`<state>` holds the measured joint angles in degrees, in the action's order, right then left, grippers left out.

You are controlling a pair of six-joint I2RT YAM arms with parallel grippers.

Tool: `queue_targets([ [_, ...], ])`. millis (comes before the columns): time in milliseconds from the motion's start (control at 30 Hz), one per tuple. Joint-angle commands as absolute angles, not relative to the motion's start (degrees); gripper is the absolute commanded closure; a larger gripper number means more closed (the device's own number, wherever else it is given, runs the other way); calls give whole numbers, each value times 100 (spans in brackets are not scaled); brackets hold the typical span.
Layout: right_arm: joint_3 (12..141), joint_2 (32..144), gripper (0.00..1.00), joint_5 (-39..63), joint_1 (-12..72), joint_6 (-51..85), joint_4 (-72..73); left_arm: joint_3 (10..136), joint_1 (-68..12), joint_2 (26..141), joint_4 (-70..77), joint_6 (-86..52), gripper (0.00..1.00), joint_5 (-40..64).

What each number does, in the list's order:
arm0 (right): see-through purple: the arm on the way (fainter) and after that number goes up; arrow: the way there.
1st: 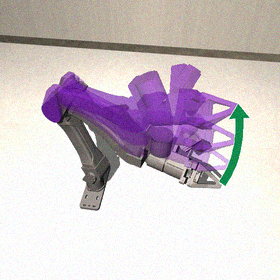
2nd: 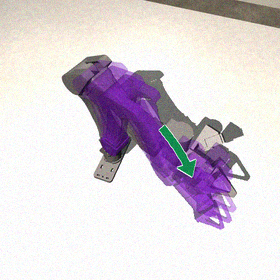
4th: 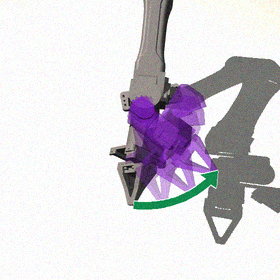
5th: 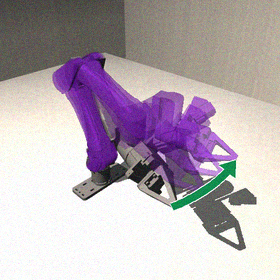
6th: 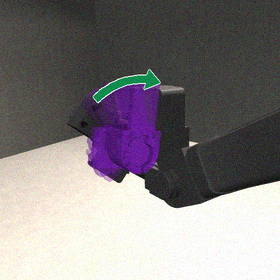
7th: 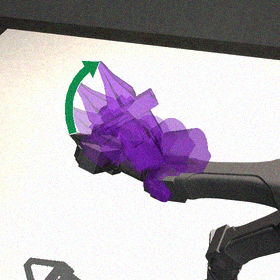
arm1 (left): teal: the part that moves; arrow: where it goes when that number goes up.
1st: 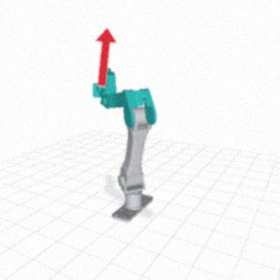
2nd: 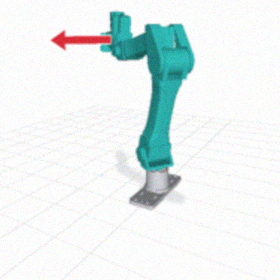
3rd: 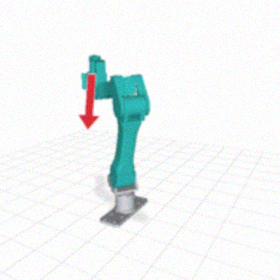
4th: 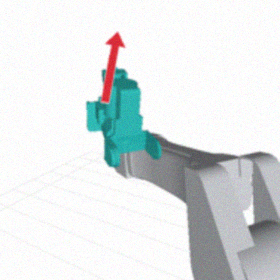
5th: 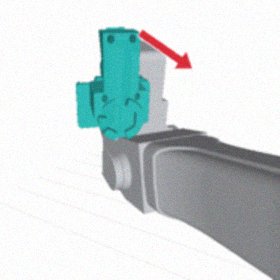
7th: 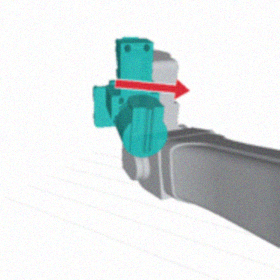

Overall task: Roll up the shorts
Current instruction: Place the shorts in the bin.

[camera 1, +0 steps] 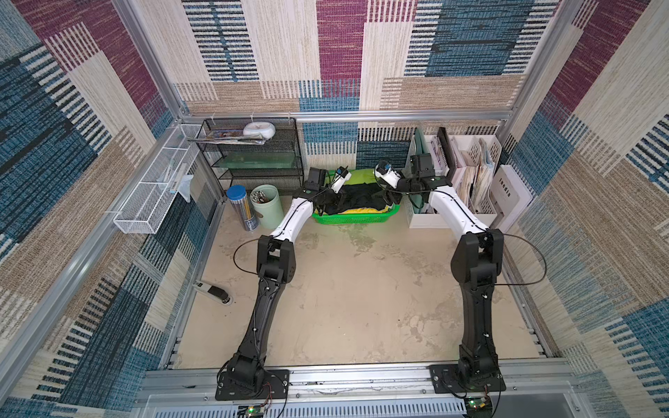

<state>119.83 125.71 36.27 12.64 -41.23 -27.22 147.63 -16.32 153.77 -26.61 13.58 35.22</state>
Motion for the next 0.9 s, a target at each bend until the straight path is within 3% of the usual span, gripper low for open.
queue_targets([
  [0,11555,12141,26,3670,1281,-4126,-2364,14686,-1617,15414,-3454,1441,100,2985],
  [333,10885,11110,24,2659,1260,-3651,-1405,14739,-1608,15223,-3109,1035,100,3268],
  [367,10759,11001,24,2640,1257,-3578,-1254,14739,-1610,15168,-3022,944,95,3443],
  [500,10059,10485,23,2412,1257,-3255,-450,14791,-1633,14925,-2668,656,51,3653],
  [600,10067,10351,23,2383,1258,-3254,-633,14802,-1665,14712,-2479,621,16,3787],
  [667,10090,10299,22,2335,1257,-3264,-774,14799,-1696,14574,-2427,646,8,3805],
  [867,9685,9923,22,1999,1257,-3168,-519,14842,-1770,14131,-2294,397,0,3863],
])
